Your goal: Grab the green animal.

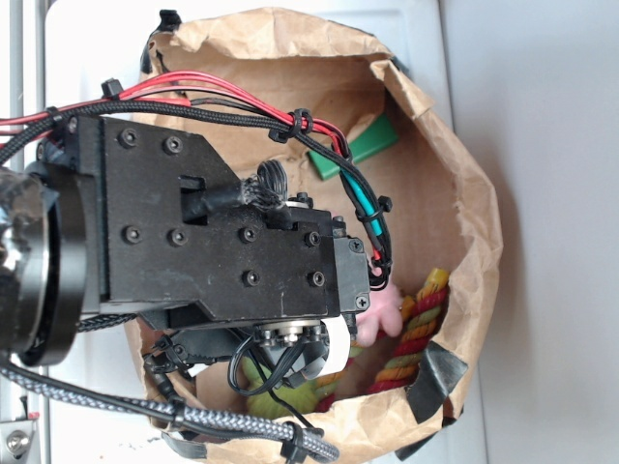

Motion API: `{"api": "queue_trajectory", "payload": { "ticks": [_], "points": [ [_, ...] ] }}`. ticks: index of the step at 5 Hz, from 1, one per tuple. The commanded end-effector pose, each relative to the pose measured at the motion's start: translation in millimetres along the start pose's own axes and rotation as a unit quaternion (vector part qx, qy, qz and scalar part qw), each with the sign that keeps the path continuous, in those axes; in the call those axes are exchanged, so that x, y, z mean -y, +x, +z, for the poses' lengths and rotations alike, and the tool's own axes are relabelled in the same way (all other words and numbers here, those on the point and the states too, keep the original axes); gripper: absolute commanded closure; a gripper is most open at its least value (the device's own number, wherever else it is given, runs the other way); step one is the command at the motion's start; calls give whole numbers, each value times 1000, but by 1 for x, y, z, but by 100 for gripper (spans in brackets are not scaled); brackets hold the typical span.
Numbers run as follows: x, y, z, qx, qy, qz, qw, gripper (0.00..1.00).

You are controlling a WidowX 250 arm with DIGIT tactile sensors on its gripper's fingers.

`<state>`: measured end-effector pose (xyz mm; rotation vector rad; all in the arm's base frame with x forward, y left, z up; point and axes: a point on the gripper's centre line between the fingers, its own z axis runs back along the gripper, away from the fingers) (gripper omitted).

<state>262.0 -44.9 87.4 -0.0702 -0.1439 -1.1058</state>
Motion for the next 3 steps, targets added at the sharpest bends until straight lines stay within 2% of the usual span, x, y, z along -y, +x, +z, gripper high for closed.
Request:
{"api": "queue_trajectory", "payload": {
  "ticks": [1, 3],
  "points": [
    [4, 14, 7, 15, 17, -40, 999, 0],
    [12, 27, -2, 25, 9, -90, 996, 0]
  ]
}}
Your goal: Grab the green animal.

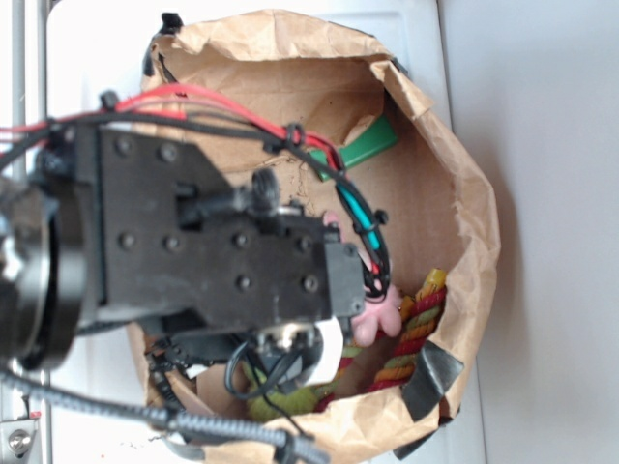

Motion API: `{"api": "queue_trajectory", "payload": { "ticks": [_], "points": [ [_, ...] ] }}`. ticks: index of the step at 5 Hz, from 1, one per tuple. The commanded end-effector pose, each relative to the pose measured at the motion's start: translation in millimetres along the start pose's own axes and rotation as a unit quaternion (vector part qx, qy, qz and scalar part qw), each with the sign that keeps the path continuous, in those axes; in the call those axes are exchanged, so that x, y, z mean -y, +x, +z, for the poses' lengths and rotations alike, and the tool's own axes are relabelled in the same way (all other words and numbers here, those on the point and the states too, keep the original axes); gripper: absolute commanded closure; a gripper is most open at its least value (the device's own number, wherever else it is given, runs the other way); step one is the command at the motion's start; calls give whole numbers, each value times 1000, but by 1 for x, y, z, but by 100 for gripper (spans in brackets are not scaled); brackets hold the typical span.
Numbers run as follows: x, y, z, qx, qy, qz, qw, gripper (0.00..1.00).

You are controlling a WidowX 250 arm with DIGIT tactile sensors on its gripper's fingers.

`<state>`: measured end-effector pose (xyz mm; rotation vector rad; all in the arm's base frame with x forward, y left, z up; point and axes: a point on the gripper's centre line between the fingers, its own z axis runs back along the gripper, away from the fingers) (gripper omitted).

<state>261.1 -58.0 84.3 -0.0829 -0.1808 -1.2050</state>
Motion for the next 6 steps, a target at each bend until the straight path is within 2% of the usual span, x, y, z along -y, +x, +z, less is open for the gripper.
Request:
{"api": "queue_trajectory", "payload": {
  "ticks": [1, 3, 4, 5, 6],
  "points": [
    [5, 23, -4, 9, -4, -60, 998, 0],
    [-7, 33, -10, 9, 9, -54, 998, 0],
    [-5, 33, -12, 6, 1, -61, 998, 0],
    [32, 30, -13, 12, 3, -101, 995, 0],
    [48, 26, -19, 11, -1, -124, 992, 0]
  ]
}}
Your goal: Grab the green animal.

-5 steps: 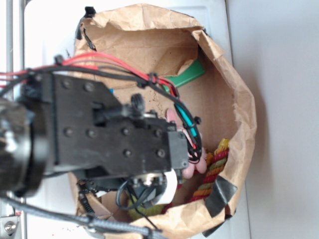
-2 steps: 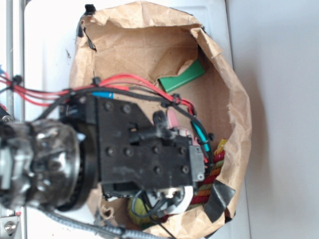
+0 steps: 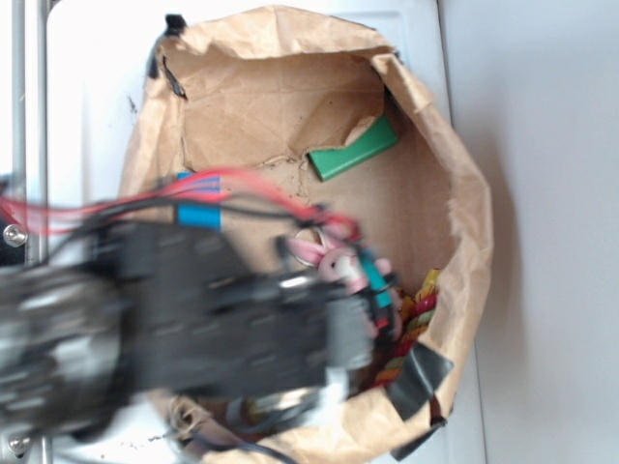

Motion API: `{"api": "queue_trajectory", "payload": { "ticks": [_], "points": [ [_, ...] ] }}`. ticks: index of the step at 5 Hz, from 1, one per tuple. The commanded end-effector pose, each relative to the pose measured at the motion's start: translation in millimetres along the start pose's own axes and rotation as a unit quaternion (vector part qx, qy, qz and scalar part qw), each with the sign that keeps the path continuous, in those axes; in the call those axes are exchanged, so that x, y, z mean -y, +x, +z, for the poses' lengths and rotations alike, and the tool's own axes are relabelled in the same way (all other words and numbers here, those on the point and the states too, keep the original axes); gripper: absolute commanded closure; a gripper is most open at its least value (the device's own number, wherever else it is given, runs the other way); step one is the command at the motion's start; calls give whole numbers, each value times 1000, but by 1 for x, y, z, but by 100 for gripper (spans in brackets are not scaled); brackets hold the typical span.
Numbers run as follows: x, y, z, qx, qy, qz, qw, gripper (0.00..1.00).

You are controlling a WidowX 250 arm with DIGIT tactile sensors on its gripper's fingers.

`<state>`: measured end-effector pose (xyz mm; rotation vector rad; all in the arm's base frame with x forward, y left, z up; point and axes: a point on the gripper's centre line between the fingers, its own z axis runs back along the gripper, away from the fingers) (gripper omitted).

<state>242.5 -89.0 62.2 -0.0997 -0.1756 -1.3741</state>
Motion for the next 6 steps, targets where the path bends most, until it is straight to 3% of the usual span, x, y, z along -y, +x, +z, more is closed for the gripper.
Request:
{"api": "queue_trajectory", "payload": {
  "ticks": [1, 2, 6],
  "points": [
    [0, 7, 3, 7, 8, -49, 999, 0],
    [7, 10, 3, 9, 6, -46, 999, 0],
    [-10, 28, -2, 22, 6, -28, 999, 0]
  ]
}}
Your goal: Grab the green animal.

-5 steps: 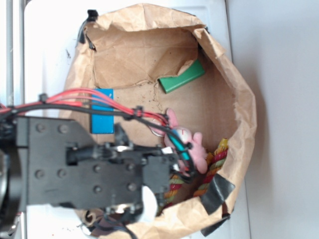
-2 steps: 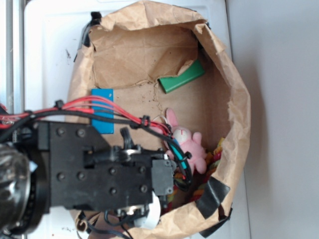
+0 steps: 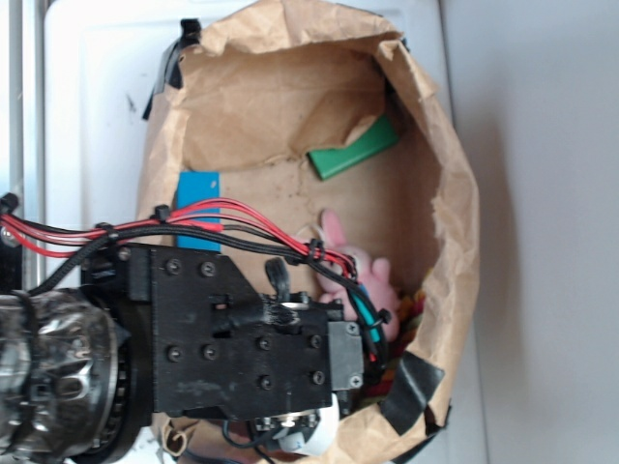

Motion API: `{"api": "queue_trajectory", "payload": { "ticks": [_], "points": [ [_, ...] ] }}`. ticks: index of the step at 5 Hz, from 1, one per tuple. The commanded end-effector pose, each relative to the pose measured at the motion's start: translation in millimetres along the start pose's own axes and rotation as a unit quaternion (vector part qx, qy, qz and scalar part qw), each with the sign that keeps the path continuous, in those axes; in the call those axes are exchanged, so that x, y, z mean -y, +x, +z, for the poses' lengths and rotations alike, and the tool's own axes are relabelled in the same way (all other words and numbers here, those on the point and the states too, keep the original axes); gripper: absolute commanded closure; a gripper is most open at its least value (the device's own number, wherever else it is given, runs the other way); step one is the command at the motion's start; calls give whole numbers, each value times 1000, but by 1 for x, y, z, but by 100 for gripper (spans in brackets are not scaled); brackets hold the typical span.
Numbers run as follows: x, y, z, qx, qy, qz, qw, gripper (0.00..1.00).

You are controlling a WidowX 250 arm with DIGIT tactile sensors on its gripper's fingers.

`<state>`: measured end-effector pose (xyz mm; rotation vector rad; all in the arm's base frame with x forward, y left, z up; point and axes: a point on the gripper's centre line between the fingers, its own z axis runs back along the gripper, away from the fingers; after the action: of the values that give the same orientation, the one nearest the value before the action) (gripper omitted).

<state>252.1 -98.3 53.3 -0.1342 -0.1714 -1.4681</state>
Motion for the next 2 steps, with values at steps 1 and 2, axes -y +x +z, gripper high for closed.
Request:
{"api": "queue_trajectory", "payload": {
  "ticks": [1, 2],
  "points": [
    [-5, 22, 4, 11, 26, 16, 999, 0],
    [-1, 23, -6, 11, 27, 10, 1000, 0]
  ]
}}
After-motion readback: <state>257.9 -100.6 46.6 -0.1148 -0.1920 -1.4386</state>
